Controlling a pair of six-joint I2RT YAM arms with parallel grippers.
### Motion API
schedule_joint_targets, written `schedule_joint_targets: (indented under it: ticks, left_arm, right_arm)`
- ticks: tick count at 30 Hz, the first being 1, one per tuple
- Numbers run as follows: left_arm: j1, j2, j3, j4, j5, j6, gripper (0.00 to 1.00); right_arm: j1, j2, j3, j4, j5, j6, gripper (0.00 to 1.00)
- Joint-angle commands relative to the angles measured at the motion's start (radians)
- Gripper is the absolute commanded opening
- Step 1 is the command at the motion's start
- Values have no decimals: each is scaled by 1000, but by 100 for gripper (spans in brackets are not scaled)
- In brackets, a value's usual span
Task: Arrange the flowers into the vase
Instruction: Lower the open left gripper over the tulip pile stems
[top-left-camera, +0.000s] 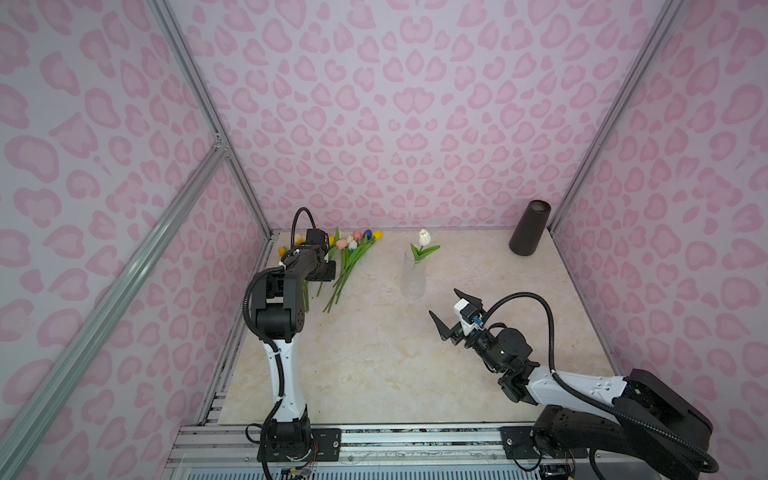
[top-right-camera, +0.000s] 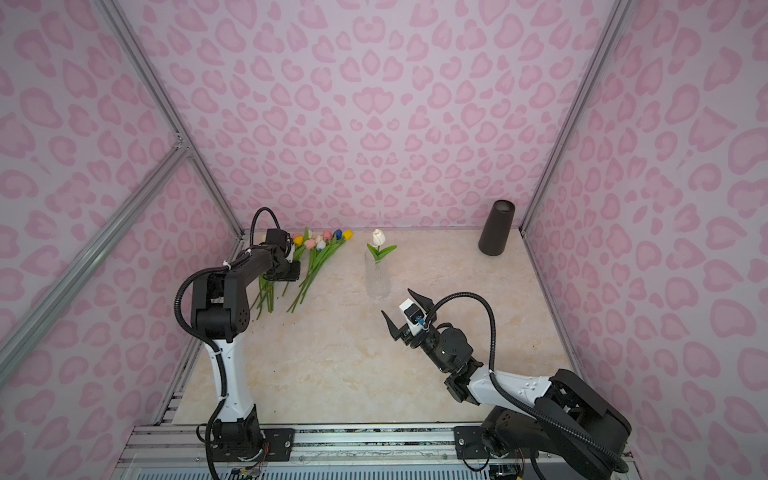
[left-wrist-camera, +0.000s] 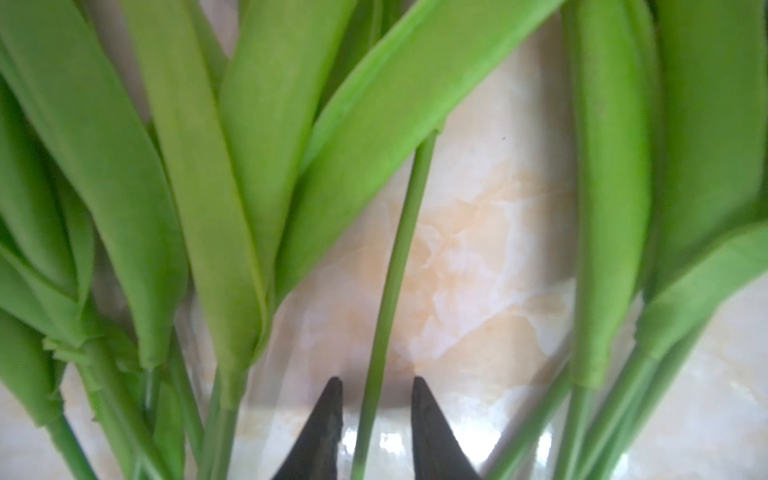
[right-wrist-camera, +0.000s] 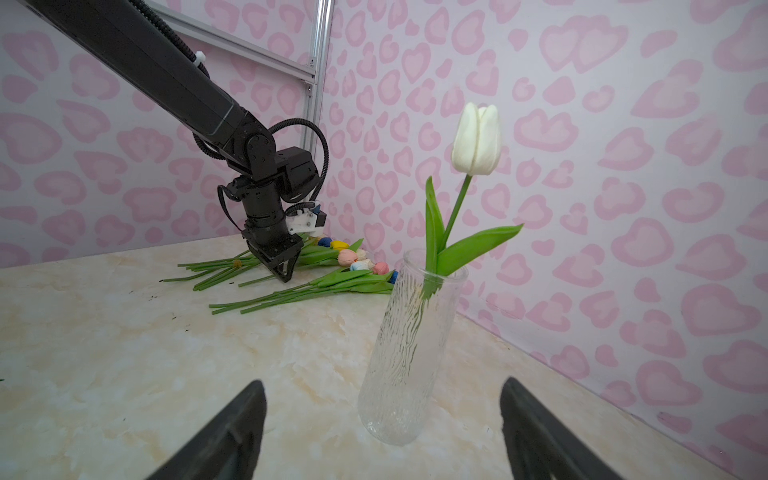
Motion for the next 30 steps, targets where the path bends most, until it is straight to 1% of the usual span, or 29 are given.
schedule_joint_targets:
  ticks: [1, 3, 5, 7, 10, 12, 14, 16, 18, 19, 21, 23, 28, 30]
  left_arm:
    - [-1, 8, 5, -58, -7, 14, 25]
    - [-7, -13, -2, -50, -12, 17, 19]
    - [-16, -44, -13, -36, -19, 20, 17]
    - [-26, -76, -20, -30, -22, 21, 12]
    - [-35, -136, -45, -11, -19, 16, 10]
    - [-37, -177, -71, -1, -17, 9, 4]
    - [-43, -238, -122, 27, -18, 1, 3]
    - [-45, -287, -175, 61, -11, -2, 5]
    - [-43, -290, -191, 68, -12, 5, 7]
    - [-42, -269, -174, 53, -17, 16, 9]
    - [-37, -213, -119, 19, -23, 26, 17]
    - [-37, -171, -80, 16, -7, 33, 23]
    - [-37, -81, 17, -6, 5, 26, 25]
    - [-35, -61, 38, -9, -3, 21, 30]
  right_arm:
    - [-1, -3, -3, 30, 2, -8, 87]
    - [-1, -3, -3, 29, 1, -7, 87]
    - [0, -2, -2, 32, 1, -6, 87]
    - [0, -3, -1, 32, 1, -3, 87]
    - [0, -7, -3, 32, 0, -4, 87]
    - [0, -14, -5, 27, 1, -7, 87]
    - [0, -24, -6, 23, 3, -10, 87]
    - [0, -29, -8, 21, 6, -12, 87]
    - [0, -30, -8, 22, 5, -9, 87]
    - [0, -28, -8, 23, 3, -6, 87]
    - [0, -19, -6, 29, 0, -2, 87]
    - [0, -12, -4, 34, -4, -2, 87]
    - [0, -32, -6, 20, -2, -7, 87]
    - [0, -41, -7, 12, 1, -14, 87]
